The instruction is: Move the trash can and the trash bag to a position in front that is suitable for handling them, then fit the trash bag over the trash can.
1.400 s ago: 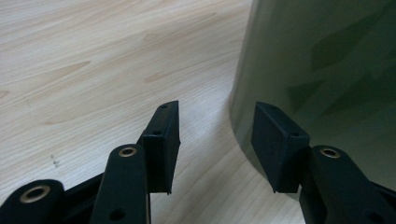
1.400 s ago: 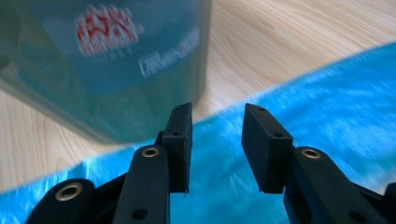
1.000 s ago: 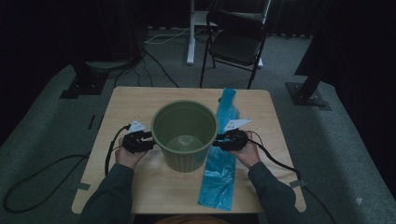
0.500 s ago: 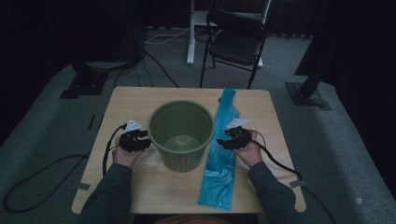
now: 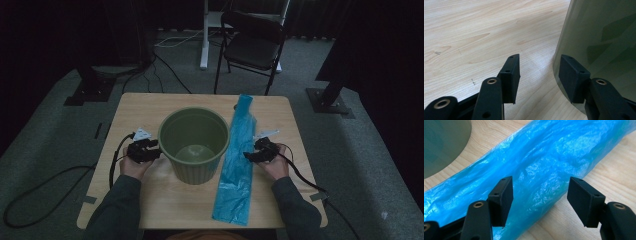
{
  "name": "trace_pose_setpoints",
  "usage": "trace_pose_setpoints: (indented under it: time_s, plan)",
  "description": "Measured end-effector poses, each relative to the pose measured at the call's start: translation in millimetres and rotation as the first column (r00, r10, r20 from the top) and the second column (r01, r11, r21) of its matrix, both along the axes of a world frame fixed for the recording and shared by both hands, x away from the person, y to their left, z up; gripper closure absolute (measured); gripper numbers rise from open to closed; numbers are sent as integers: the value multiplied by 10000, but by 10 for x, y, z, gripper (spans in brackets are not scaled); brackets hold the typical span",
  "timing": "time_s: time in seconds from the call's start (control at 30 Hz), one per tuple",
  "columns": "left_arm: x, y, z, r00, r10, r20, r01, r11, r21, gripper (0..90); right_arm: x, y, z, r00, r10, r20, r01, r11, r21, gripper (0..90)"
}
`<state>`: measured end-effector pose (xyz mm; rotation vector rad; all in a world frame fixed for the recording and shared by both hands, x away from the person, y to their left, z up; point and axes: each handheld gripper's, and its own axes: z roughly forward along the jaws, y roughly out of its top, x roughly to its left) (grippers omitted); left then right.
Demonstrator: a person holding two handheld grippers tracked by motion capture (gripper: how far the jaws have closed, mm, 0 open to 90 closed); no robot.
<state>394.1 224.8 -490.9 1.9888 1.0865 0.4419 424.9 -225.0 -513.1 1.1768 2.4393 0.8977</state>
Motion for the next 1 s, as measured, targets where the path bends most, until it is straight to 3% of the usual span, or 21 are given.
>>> trace_pose_setpoints:
  time_s: [0.47,0.73,1.0]
  plan:
    - [-7,-2,1,10000,-38,37,38,10000,-19,511,10,-16,-98,9972,-381,-640,367,9991,-234,298]
    - [-3,-4,-3,10000,-59,38,59,10000,2,512,3,17,-145,9934,-145,-1134,146,9999,-3,283]
    - [-4,-17,0,9999,-134,89,134,9999,-20,511,-61,55,-153,9939,228,-1081,-221,9997,78,272]
